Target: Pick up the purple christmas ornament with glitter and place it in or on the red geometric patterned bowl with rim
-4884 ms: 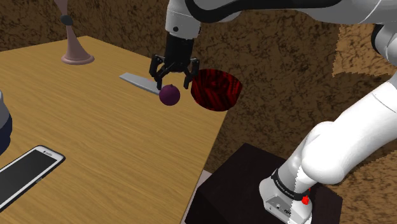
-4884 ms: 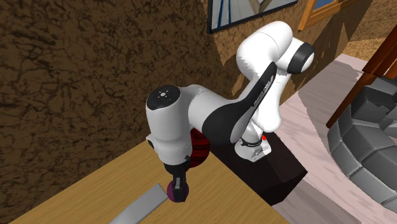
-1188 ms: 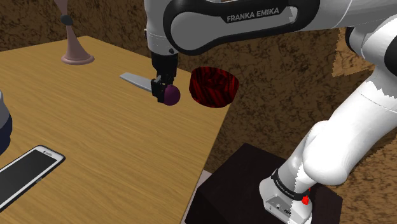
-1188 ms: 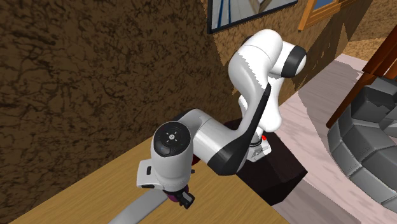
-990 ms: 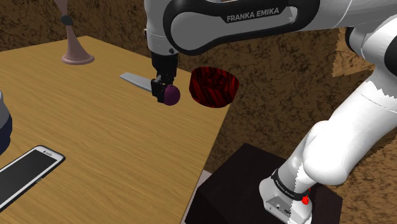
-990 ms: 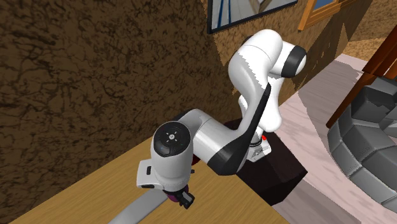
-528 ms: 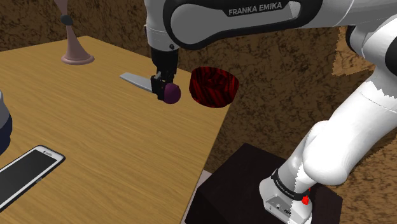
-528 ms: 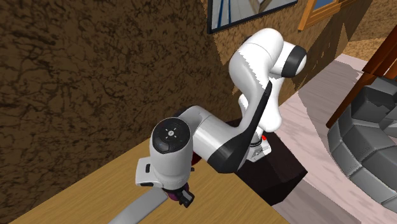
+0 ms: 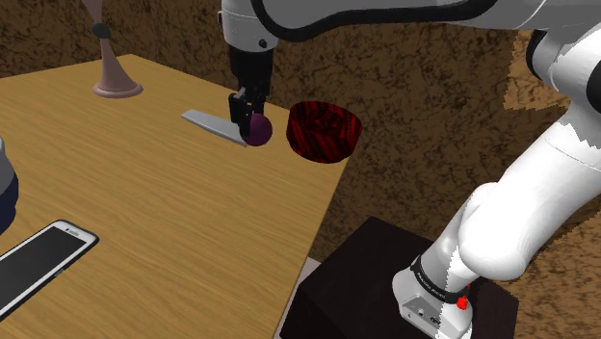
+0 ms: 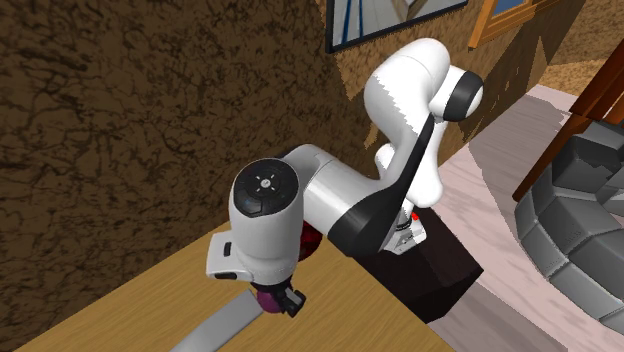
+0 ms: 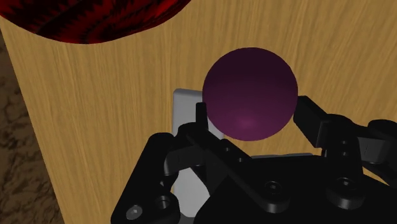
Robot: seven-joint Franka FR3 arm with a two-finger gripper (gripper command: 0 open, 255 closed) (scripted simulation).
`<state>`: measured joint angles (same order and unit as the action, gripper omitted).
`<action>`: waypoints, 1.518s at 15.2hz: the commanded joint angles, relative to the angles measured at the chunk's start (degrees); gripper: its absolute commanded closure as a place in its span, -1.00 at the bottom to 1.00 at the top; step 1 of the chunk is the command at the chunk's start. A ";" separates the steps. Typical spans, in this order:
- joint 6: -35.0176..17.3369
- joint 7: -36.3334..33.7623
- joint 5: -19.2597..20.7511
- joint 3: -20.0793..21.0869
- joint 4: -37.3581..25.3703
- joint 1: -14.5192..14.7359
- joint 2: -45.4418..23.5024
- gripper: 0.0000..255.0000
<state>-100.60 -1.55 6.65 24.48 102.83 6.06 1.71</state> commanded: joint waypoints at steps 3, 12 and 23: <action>3.18 0.19 0.10 0.09 -3.54 0.07 -0.41 1.00; 10.42 0.56 0.59 0.33 -11.96 0.29 -1.72 1.00; 16.61 3.53 -0.10 -0.69 -16.78 -0.91 0.13 1.00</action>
<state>-83.64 0.80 7.27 24.36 84.26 5.81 0.10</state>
